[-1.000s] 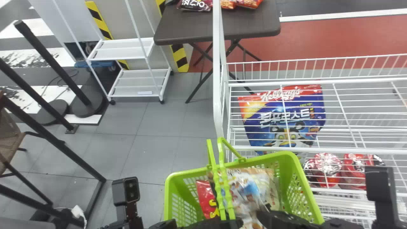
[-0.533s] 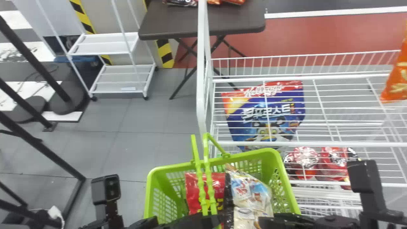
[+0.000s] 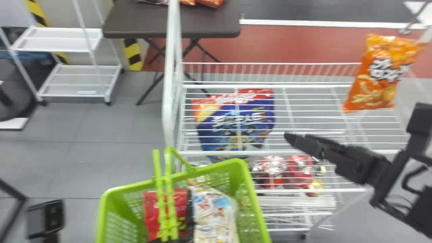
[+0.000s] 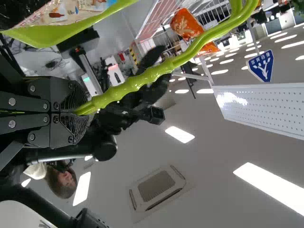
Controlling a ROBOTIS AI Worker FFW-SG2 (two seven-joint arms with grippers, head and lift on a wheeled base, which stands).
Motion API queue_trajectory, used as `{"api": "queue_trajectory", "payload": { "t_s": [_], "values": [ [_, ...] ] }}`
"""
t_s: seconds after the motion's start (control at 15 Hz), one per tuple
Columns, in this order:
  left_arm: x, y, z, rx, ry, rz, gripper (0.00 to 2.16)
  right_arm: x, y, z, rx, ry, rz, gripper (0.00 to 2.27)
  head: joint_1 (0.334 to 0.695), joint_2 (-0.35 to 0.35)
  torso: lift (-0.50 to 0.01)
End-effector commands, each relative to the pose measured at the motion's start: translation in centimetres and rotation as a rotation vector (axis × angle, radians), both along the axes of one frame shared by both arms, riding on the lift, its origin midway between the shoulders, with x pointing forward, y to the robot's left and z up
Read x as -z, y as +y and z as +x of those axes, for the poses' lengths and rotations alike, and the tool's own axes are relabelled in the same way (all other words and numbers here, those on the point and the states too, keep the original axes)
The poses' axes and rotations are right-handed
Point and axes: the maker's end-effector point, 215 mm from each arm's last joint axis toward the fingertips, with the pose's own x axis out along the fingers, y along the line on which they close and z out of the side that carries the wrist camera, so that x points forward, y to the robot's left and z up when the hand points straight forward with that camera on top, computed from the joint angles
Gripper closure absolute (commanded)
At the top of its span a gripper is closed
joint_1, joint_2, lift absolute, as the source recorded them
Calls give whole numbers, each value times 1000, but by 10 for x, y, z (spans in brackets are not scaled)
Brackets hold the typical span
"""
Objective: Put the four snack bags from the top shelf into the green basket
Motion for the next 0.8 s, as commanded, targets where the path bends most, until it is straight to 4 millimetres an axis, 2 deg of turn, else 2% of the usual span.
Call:
{"api": "queue_trajectory", "payload": {
  "t_s": [0.0, 0.07, 0.13, 0.27, 0.4, 0.53, 0.6, 0.73],
  "values": [
    [0, 2, -4, -2, 5, -10, 2152, -12, -82, 61, 199, -144, -159, 53, 695, -168, -6],
    [0, 3, -5, -4, 9, -12, 2148, -8, -107, 75, 251, -148, -197, 56, 695, -251, -6],
    [1, 3, -7, -5, 14, -14, 2148, 0, -134, 88, 302, -137, -239, 56, 695, -288, -6],
    [2, 5, -10, -11, 20, -11, 2148, 8, -178, 108, 384, -140, -308, 60, 695, -340, -6],
    [3, 9, -12, -21, 27, -13, 2148, 19, -217, 117, 443, -113, -376, 63, 695, -350, -6],
    [4, 11, -13, -26, 29, -14, 2148, 26, -244, 126, 490, -100, -438, 63, 695, -350, -6],
    [4, 11, -14, -27, 29, -13, 2148, 36, -255, 130, 497, -73, -461, 66, 695, -350, -6],
    [5, 10, -16, -25, 31, -14, 2148, 44, -264, 146, 502, -68, -516, 70, 695, -350, -6]
  ]
}}
